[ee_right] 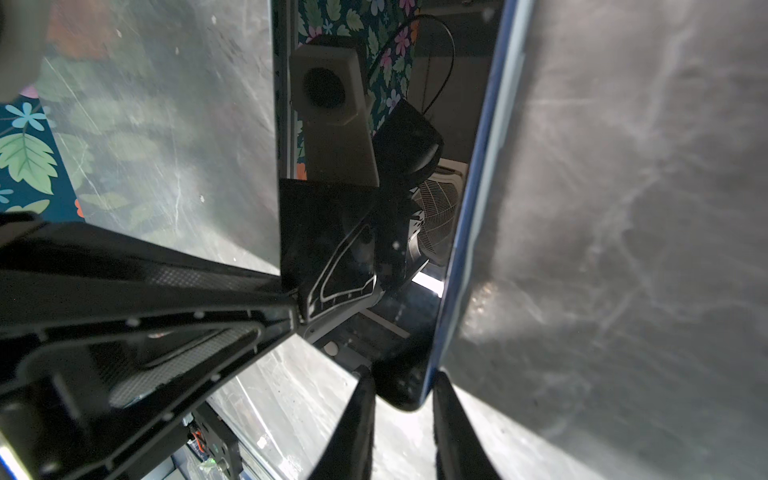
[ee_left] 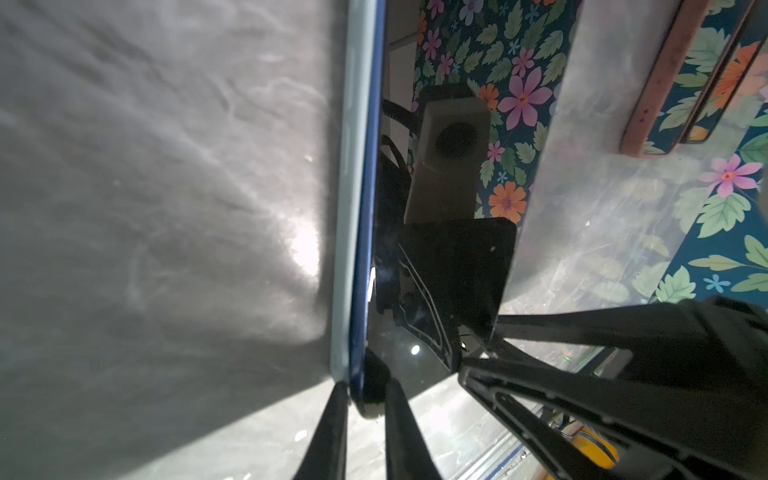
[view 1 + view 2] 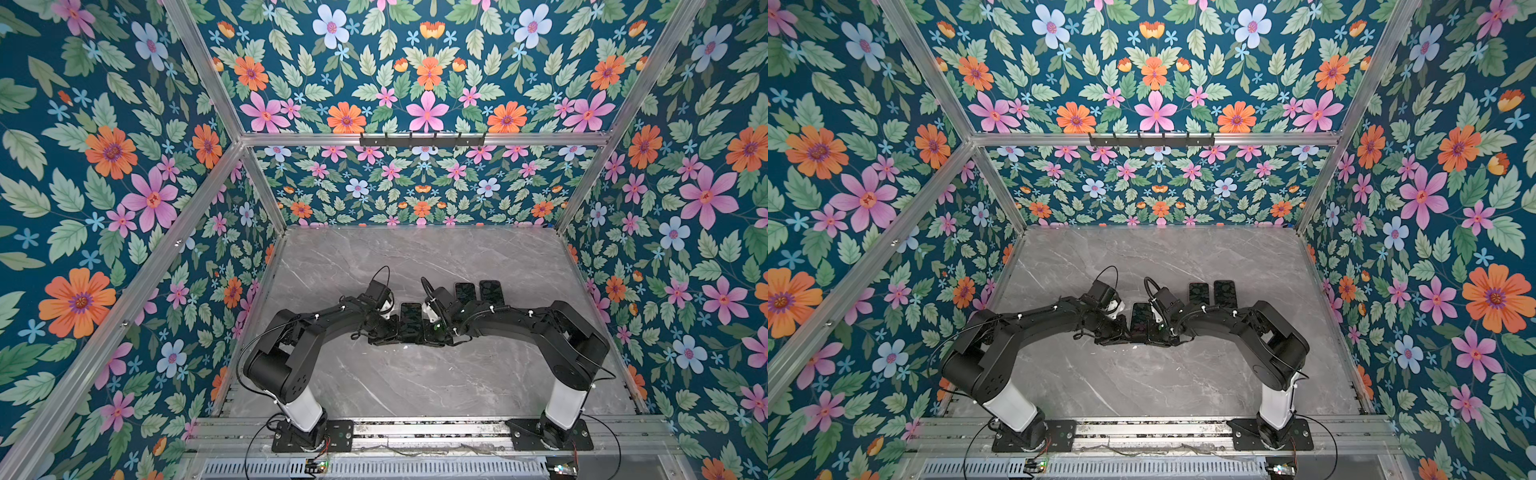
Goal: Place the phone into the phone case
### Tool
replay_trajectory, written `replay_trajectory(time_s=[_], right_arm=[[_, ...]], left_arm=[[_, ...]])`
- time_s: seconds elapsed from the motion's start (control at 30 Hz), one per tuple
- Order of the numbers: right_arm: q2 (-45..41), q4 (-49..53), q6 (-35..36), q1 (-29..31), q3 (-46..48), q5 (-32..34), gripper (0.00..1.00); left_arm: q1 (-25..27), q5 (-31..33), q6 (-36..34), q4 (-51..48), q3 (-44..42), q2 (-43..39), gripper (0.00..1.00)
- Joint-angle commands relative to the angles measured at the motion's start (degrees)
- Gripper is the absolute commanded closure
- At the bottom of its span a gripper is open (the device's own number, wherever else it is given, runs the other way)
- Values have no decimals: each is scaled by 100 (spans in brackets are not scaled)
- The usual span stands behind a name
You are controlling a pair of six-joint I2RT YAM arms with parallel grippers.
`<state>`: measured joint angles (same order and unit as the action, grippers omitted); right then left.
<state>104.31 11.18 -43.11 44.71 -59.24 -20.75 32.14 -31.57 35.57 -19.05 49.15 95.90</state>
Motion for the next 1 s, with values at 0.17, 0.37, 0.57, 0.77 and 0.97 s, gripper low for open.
replay_trajectory(time_s=[0.17, 0.37, 0.57, 0.77, 0.97], right_arm=[[-228, 55, 268, 29, -55, 163, 63], [-266, 267, 448, -56, -105, 353, 50], [-118, 198, 514, -237, -216, 320, 50], [78, 54, 534, -342, -317, 179, 54], [344, -72, 523, -343, -460, 10, 61]], left_arm=[[-27, 206, -198, -26, -40, -49, 81], [-244, 132, -175, 132, -124, -150, 66], [-334, 147, -156, 332, -32, -22, 64], [-432, 88, -191, 484, 30, 275, 69], [-452, 15, -200, 595, -28, 390, 80]])
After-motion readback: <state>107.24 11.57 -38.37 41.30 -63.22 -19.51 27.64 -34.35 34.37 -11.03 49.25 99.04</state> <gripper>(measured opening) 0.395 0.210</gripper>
